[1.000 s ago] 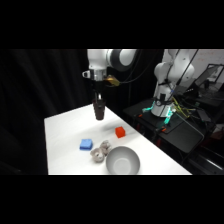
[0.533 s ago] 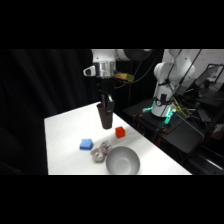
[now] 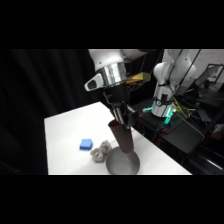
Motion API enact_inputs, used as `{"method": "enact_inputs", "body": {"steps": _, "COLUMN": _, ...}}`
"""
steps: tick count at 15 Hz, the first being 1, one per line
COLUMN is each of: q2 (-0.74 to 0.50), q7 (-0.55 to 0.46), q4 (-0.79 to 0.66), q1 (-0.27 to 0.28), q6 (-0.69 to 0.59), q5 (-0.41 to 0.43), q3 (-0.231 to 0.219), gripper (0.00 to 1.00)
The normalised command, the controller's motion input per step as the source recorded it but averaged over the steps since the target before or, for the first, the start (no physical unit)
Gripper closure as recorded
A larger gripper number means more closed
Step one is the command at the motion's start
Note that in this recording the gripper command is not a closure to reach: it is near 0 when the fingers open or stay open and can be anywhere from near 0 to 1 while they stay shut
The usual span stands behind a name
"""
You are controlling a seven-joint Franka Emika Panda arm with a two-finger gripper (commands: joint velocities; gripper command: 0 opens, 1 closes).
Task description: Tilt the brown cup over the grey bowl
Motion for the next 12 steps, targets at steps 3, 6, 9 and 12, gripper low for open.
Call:
{"method": "enact_inputs", "body": {"steps": 3, "q2": 0.57, "q7": -0.72, "q4": 0.65, "q1": -0.251, "q6": -0.57, "q5": 0.43, "q3": 0.039, "gripper": 0.18}}
{"method": "enact_inputs", "body": {"steps": 6, "q2": 0.49, "q7": -0.5, "q4": 0.62, "q1": -0.278, "q6": -0.71, "q5": 0.309, "q3": 0.081, "gripper": 0.18}}
{"method": "enact_inputs", "body": {"steps": 9, "q2": 0.37, "q7": -0.24, "q4": 0.58, "q1": -0.229, "q6": -0.81, "q5": 0.254, "q3": 0.102, "gripper": 0.18}}
{"method": "enact_inputs", "body": {"steps": 12, "q2": 0.36, "q7": 0.0, "q4": 0.53, "q1": -0.151, "q6": -0.78, "q5": 0.275, "q3": 0.099, "gripper": 0.19}}
